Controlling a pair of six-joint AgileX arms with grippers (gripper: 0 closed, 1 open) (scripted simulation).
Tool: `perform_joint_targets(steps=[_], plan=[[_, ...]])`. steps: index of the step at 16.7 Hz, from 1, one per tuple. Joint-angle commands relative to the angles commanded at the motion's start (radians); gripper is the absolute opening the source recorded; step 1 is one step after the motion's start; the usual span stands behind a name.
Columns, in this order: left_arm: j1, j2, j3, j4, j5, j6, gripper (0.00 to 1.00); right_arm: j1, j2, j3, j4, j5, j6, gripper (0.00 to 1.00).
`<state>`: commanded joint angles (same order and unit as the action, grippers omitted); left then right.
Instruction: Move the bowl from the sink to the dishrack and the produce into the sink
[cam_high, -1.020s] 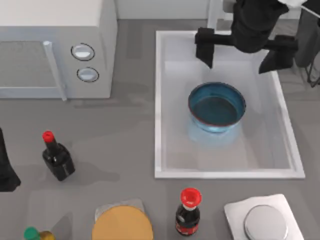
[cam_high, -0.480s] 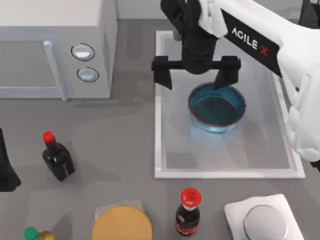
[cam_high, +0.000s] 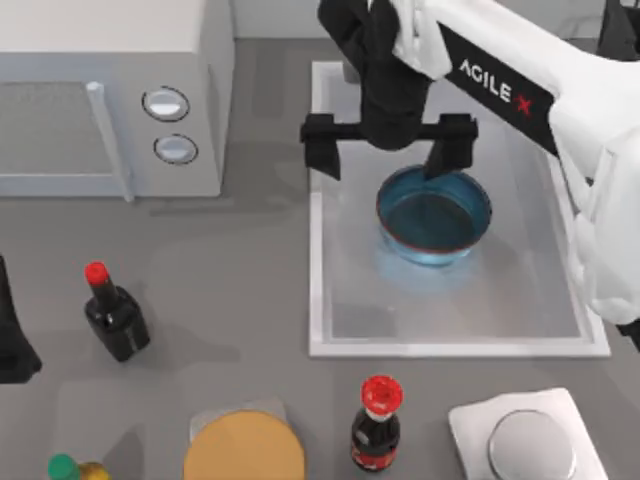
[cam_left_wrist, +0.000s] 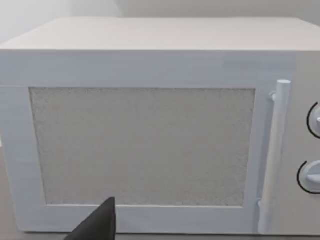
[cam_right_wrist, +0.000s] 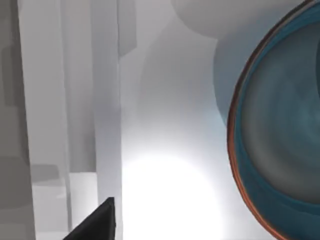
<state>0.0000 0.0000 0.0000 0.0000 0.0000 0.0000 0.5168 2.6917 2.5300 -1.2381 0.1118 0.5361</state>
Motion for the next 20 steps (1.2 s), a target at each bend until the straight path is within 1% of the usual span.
perform_joint_targets(steps=[7, 12, 20], plan=[[0.000, 0.000, 0.000, 0.000, 0.000, 0.000, 1.00, -0.012, 0.156, -0.021, 0.179, 0.000, -0.014, 1.00], [0.000, 0.000, 0.000, 0.000, 0.000, 0.000, 1.00, -0.014, 0.170, -0.023, 0.195, 0.000, -0.016, 1.00], [0.000, 0.000, 0.000, 0.000, 0.000, 0.000, 1.00, -0.014, 0.170, -0.023, 0.195, 0.000, -0.016, 0.40]])
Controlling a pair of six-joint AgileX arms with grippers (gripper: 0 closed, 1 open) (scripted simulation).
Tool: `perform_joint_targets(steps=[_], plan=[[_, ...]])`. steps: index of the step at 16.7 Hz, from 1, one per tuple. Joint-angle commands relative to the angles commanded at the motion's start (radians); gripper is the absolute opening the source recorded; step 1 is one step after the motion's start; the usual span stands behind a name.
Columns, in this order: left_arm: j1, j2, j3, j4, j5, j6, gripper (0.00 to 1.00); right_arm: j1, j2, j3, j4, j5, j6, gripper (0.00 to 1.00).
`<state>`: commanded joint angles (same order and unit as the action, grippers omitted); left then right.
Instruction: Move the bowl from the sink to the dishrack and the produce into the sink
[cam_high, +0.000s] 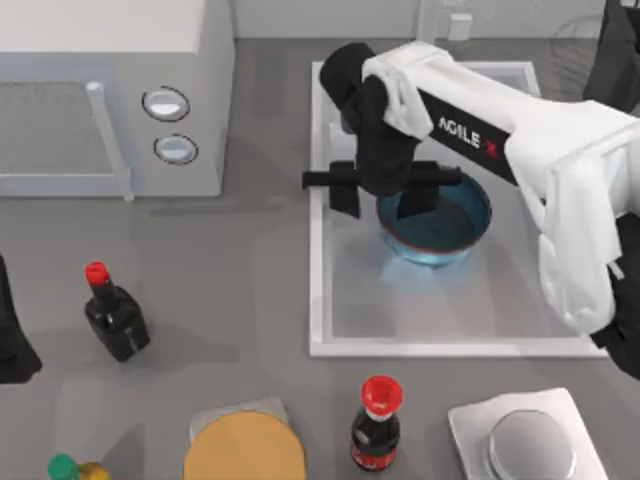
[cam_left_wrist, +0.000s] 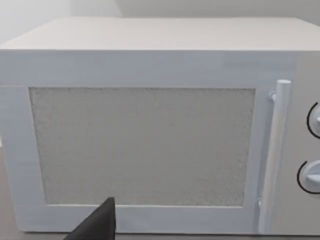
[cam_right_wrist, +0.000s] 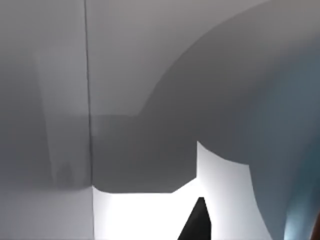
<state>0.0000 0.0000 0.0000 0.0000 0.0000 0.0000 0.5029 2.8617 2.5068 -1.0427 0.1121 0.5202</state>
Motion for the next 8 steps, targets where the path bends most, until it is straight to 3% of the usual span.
perform_joint_targets(steps=[5, 8], plan=[[0.000, 0.000, 0.000, 0.000, 0.000, 0.000, 1.00, 0.000, 0.000, 0.000, 0.000, 0.000, 0.000, 0.02], [0.000, 0.000, 0.000, 0.000, 0.000, 0.000, 1.00, 0.000, 0.000, 0.000, 0.000, 0.000, 0.000, 0.00]])
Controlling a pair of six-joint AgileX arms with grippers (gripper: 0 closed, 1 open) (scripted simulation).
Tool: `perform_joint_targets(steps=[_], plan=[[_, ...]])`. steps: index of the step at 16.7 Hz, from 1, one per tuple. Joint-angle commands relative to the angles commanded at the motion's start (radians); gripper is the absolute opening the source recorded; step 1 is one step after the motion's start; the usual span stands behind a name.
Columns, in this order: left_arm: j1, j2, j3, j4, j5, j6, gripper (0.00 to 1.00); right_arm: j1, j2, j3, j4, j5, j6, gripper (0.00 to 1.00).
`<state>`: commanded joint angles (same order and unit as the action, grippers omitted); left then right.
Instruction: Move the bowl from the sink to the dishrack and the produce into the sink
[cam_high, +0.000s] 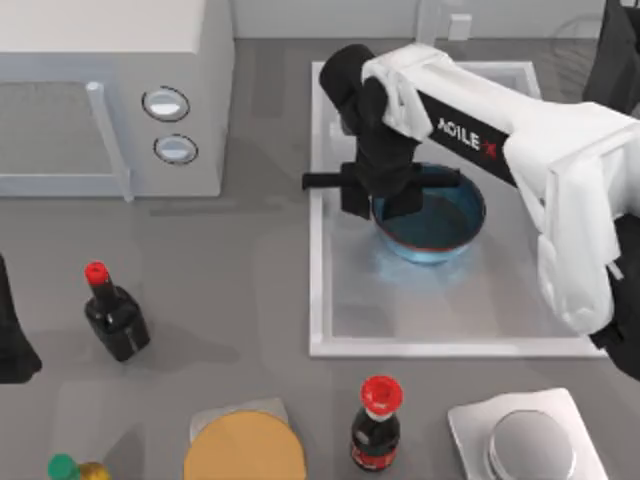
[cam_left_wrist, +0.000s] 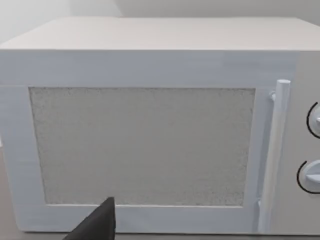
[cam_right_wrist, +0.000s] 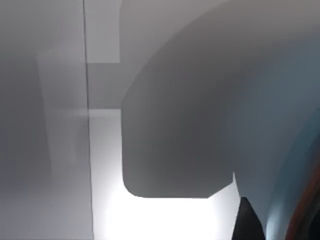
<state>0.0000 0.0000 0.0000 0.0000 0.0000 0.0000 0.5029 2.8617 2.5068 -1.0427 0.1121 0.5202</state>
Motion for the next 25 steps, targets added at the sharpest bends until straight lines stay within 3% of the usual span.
perform_joint_targets(steps=[10, 25], plan=[[0.000, 0.000, 0.000, 0.000, 0.000, 0.000, 1.00, 0.034, -0.076, -0.043, -0.036, 0.005, 0.030, 0.00], [0.000, 0.000, 0.000, 0.000, 0.000, 0.000, 1.00, 0.458, -1.058, -0.598, -0.505, 0.056, 0.451, 0.00]])
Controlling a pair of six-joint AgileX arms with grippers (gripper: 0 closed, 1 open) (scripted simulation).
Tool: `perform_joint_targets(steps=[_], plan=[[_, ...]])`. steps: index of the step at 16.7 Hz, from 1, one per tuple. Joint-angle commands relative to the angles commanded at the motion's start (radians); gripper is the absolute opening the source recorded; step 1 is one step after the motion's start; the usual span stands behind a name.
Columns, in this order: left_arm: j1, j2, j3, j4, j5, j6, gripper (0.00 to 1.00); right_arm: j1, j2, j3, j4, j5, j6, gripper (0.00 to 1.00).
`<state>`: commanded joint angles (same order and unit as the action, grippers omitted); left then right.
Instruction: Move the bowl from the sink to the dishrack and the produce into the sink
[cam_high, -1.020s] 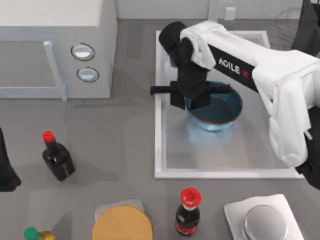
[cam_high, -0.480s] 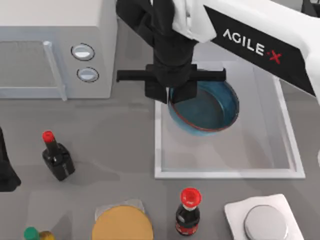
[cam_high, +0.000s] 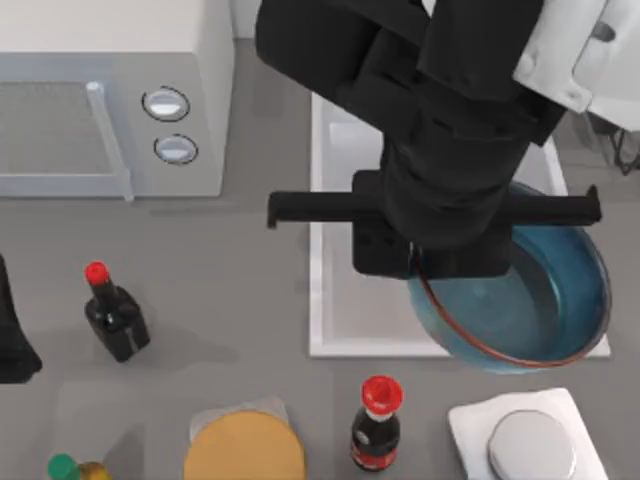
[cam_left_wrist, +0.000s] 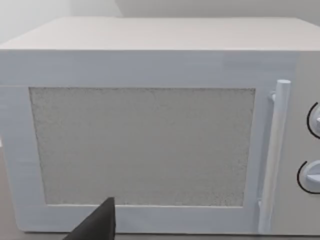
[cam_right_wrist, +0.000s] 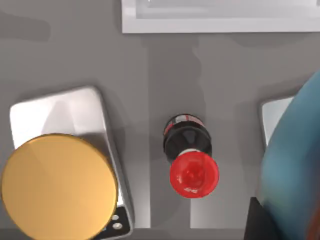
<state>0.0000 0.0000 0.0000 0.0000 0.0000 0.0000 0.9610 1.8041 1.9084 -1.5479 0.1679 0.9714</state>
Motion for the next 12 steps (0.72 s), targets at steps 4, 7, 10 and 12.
perform_joint_targets(steps=[4, 7, 10, 12], plan=[[0.000, 0.000, 0.000, 0.000, 0.000, 0.000, 1.00, 0.026, -0.045, -0.034, -0.027, 0.004, 0.025, 0.00], [0.000, 0.000, 0.000, 0.000, 0.000, 0.000, 1.00, 0.022, -0.043, -0.031, -0.025, 0.003, 0.024, 0.00], [0.000, 0.000, 0.000, 0.000, 0.000, 0.000, 1.00, -0.003, -0.061, -0.045, 0.008, -0.017, 0.002, 0.00], [0.000, 0.000, 0.000, 0.000, 0.000, 0.000, 1.00, -0.062, -0.102, -0.078, 0.083, -0.058, -0.047, 0.00]])
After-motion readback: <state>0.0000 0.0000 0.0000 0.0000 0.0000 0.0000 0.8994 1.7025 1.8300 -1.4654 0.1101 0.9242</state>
